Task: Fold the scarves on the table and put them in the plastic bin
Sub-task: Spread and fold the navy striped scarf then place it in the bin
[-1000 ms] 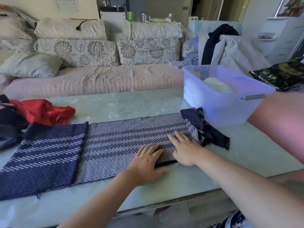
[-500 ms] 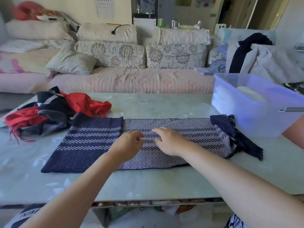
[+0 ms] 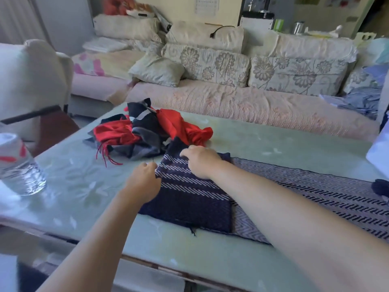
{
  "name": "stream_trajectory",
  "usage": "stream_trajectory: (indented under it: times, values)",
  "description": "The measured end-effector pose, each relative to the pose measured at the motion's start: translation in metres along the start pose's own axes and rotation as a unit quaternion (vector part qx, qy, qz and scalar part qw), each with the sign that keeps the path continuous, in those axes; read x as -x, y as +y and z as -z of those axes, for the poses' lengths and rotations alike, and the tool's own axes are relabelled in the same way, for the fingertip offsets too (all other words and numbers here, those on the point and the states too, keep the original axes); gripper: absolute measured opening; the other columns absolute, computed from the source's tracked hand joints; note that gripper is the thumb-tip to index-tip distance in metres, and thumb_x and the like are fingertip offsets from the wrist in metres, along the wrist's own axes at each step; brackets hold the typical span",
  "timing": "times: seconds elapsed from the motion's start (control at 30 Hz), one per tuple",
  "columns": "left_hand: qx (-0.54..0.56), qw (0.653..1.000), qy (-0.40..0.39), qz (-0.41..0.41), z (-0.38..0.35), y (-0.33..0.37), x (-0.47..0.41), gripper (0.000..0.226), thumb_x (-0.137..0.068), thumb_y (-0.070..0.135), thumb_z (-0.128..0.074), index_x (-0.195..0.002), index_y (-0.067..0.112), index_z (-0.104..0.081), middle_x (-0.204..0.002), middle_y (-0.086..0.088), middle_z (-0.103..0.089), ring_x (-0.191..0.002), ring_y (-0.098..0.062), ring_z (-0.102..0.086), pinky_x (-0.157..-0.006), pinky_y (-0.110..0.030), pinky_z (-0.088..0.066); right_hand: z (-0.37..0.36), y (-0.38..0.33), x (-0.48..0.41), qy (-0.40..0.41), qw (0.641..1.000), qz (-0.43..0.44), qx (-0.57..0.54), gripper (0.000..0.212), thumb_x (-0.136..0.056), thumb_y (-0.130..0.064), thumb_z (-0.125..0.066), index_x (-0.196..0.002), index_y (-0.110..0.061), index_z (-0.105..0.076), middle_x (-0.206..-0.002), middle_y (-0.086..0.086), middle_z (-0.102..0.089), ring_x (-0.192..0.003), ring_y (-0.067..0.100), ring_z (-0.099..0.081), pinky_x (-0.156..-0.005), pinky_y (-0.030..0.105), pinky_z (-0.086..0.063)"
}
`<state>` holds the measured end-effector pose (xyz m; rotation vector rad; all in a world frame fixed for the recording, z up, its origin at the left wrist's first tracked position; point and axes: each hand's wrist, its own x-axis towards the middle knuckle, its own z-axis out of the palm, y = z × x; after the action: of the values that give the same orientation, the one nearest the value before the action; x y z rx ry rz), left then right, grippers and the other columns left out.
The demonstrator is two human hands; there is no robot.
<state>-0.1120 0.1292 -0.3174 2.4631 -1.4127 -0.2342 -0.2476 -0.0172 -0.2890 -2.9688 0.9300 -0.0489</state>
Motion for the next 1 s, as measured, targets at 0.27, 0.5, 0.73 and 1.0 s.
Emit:
stream_trajectory:
  times: [0.27, 0.5, 0.73, 1.0]
  values:
    - [-0.065, 0.996, -0.022, 0.055, -0.005, -0.005, 0.007, 0.037, -0.095, 0.039, -0.053, -0.117, 0.009, -0.047, -0.116, -0.007, -0.057, -0.105, -0.026, -0.057, -0.073, -0.030, -0.038, -0.016, -0.023, -0.080, 0.017, 0.979, 0.070, 0.193, 0.066, -0.093, 0.003, -0.043, -0.149, -0.030, -0.032, -0.120, 0.011, -0.052, -0.094, 0.035, -0.065, -0.058, 0.039, -0.040]
    - [-0.039, 0.997, -0.046, 0.053, 0.003, -0.008, 0.007, 0.017, -0.093, 0.025, -0.047, -0.082, 0.013, -0.042, -0.083, 0.000, -0.047, -0.081, -0.022, -0.049, -0.062, -0.029, -0.035, -0.017, -0.019, -0.099, 0.029, 0.988, 0.083, 0.127, 0.034, -0.095, -0.012, -0.044, -0.120, -0.028, -0.061, -0.110, 0.006, -0.068, -0.096, 0.032, -0.064, -0.066, 0.034, -0.038]
    - [0.070, 0.997, -0.038, 0.010, 0.029, 0.031, 0.010, 0.018, -0.088, 0.026, -0.052, -0.078, 0.011, -0.053, -0.079, -0.005, -0.057, -0.075, -0.024, -0.055, -0.061, -0.032, -0.040, 0.013, 0.044, -0.044, 0.099, 0.993, 0.042, -0.050, 0.023, -0.090, -0.020, -0.058, -0.107, -0.026, -0.072, -0.102, 0.001, -0.073, -0.098, 0.024, -0.063, -0.081, 0.031, -0.046]
    - [0.178, 0.975, -0.071, -0.116, 0.035, 0.149, 0.026, 0.015, -0.086, 0.030, -0.069, -0.083, 0.015, -0.069, -0.080, -0.007, -0.068, -0.069, -0.019, -0.059, -0.059, -0.025, -0.043, 0.041, 0.141, 0.061, 0.124, 0.949, -0.166, -0.237, 0.062, -0.081, -0.062, -0.044, -0.092, -0.009, -0.075, -0.086, 0.008, -0.075, -0.077, 0.023, -0.071, -0.072, 0.035, -0.054]
